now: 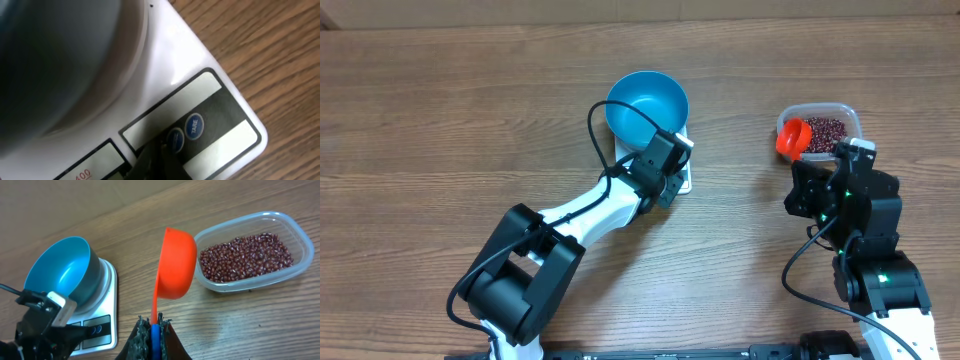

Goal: Scoop item into bowl and weigh 150g on scale

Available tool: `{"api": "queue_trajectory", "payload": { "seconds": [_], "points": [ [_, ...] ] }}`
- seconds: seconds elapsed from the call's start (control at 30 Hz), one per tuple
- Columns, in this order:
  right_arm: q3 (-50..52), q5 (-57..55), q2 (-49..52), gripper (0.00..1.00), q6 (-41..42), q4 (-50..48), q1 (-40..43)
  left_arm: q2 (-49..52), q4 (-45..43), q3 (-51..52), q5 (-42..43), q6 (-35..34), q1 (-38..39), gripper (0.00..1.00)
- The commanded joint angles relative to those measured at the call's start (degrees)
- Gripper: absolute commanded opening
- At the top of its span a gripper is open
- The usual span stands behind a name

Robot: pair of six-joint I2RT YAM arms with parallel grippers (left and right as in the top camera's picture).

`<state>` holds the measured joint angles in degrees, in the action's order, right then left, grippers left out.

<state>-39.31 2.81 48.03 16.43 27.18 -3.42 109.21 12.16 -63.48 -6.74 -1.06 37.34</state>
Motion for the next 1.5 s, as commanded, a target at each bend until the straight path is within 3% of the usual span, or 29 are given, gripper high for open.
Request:
{"api": "queue_trajectory", "payload": {
  "seconds": [0.0,0.37,0.67,1.0,1.3,1.33,1.43,1.47],
  "points": [
    [-2.0,0.3,-0.2,0.03,-0.5,0.2,0.3,2.3,0.2,-0.5,-2.4,1.1,0.2,0.04],
    [-2.0,0.3,-0.2,0.03,-0.5,0.6,0.3,1.6,0.2,-0.9,-2.6,0.4,0.2,0.04],
    [-2.0,0.3,-0.2,0.03,-0.4,0.7,0.3,-13.5,2.3,-0.9,-2.6,-0.6,0.2,0.04],
    [-4.5,0.3,-0.3,0.03,-0.4,5.5,0.3,-30.3,21.4,-0.9,-2.9,4.4,0.1,0.04],
    [-7.0,0.3,-0.3,0.03,-0.5,8.5,0.3,-38.8,34.3,-1.0,-2.9,5.7,-1.8,0.04],
    [-7.0,0.3,-0.3,0.03,-0.5,8.8,0.3,-39.3,35.3,-1.0,-2.9,6.3,-1.9,0.10],
    [-7.0,0.3,-0.3,0.03,-0.4,9.6,0.3,-40.3,37.4,-1.0,-4.3,6.4,-2.2,0.12],
    [-7.0,0.4,-0.3,0.03,-0.4,9.8,0.3,-40.4,37.7,-1.0,-5.4,6.4,-2.2,0.21]
  ]
}}
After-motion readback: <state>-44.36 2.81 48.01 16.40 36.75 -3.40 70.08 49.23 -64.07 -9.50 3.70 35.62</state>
